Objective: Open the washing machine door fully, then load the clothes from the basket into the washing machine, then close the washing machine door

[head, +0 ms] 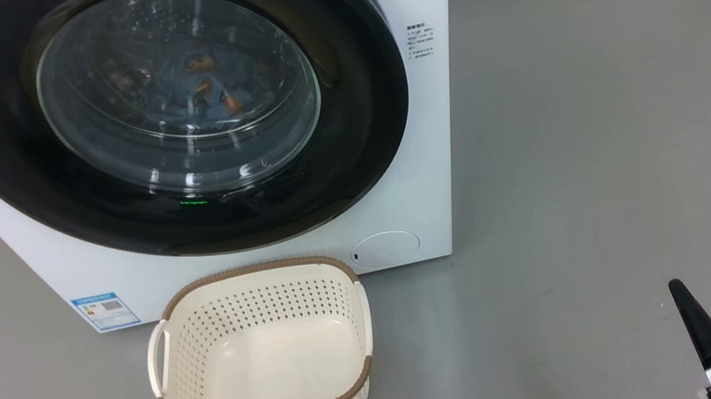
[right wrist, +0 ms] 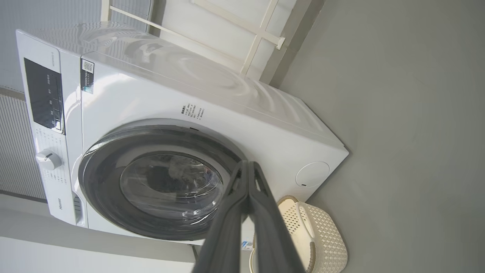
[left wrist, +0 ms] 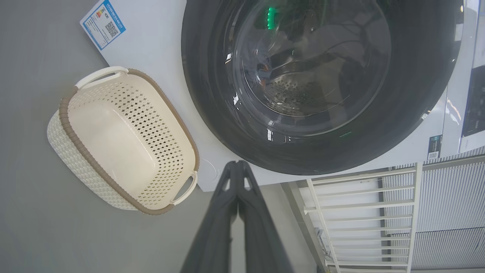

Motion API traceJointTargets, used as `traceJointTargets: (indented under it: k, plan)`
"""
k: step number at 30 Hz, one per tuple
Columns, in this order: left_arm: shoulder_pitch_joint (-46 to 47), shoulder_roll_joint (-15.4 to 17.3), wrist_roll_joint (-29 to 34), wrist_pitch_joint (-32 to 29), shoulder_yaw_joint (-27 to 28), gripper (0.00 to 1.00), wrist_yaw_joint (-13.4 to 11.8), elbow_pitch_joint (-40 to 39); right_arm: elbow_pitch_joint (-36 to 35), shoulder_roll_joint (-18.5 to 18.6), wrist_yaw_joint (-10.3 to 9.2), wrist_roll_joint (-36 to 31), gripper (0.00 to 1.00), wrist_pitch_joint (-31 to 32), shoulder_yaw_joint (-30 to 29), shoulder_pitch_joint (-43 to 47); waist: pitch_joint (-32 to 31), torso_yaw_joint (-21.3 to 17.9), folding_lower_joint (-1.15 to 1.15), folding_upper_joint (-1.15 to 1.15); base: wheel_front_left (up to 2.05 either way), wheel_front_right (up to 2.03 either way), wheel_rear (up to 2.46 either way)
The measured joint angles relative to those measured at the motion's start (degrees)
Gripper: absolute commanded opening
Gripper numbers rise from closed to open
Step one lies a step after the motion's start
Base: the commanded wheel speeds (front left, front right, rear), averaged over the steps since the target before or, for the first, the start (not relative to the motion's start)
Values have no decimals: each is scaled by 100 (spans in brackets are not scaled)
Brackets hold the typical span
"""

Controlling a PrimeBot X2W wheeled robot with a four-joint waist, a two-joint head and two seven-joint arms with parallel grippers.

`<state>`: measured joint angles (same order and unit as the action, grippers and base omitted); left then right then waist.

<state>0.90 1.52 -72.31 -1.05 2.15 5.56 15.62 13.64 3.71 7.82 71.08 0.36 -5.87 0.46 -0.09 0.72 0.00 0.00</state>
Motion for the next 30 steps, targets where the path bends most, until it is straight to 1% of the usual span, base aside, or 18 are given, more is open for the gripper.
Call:
traceJointTargets:
  k: [21, 25, 30]
  plan:
    - [185, 11, -1259, -322, 152, 0, 88, -8, 112, -30, -2, 1338, 0, 347, -67, -233, 18, -48, 0, 0, 0, 0, 0]
    - [192, 12, -1451, -367, 178, 0, 126, -8, 122, -37, -42, 1568, 0, 404, -74, -319, 20, -55, 0, 0, 0, 0, 0]
    - [249, 24, -1736, -469, 211, 0, 133, -8, 155, -44, -43, 1901, 0, 470, -96, -336, 25, -66, 0, 0, 0, 0, 0]
